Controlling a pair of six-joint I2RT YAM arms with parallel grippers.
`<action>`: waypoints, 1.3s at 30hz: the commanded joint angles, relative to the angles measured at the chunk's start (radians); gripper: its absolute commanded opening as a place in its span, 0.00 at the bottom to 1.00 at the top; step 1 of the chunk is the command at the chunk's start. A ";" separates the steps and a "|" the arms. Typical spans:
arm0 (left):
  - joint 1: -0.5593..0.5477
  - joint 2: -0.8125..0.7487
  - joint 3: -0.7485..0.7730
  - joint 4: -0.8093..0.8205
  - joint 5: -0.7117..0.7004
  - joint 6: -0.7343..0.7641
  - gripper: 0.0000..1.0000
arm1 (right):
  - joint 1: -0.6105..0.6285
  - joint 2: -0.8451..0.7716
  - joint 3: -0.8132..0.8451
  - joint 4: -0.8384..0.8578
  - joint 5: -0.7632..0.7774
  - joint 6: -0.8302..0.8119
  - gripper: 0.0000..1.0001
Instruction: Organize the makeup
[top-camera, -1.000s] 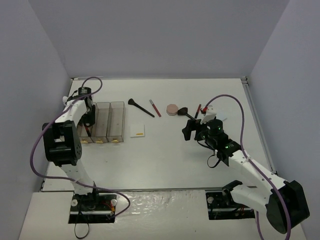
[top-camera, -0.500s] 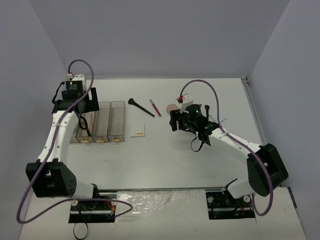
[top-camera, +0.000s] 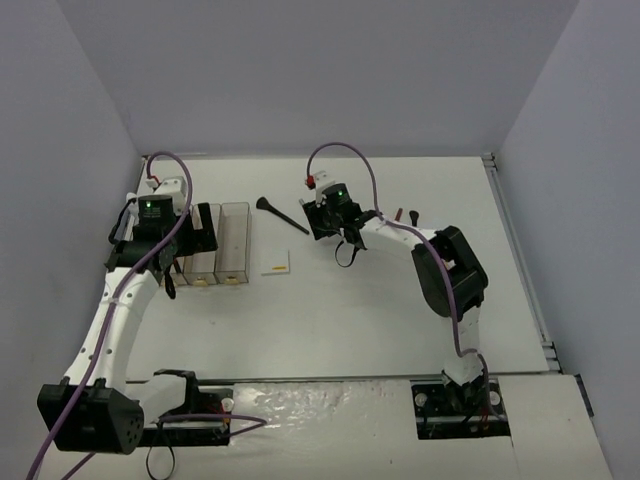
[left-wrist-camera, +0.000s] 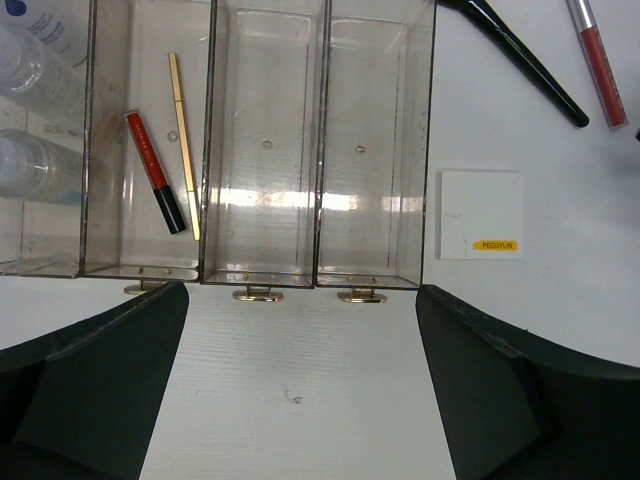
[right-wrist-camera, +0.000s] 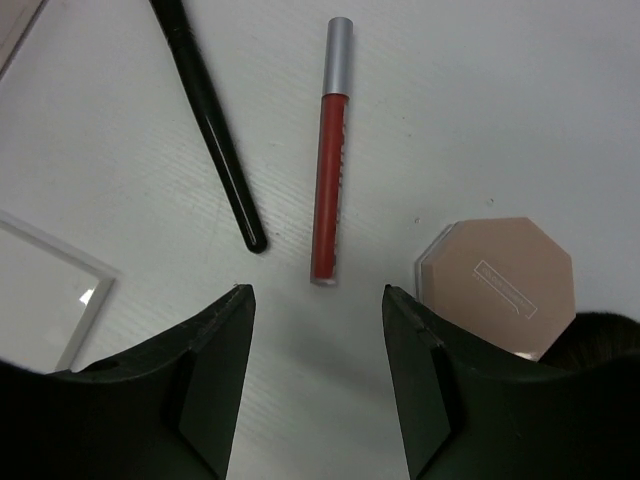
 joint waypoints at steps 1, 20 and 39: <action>0.011 -0.033 0.038 0.072 0.033 -0.025 0.97 | 0.007 0.080 0.139 -0.005 0.018 -0.044 0.51; 0.019 -0.027 0.030 0.091 0.077 -0.047 0.97 | 0.001 0.148 0.154 0.003 -0.002 -0.054 0.00; -0.336 -0.085 -0.095 0.461 0.095 -0.420 0.96 | 0.073 -0.504 -0.502 0.562 -0.156 0.340 0.00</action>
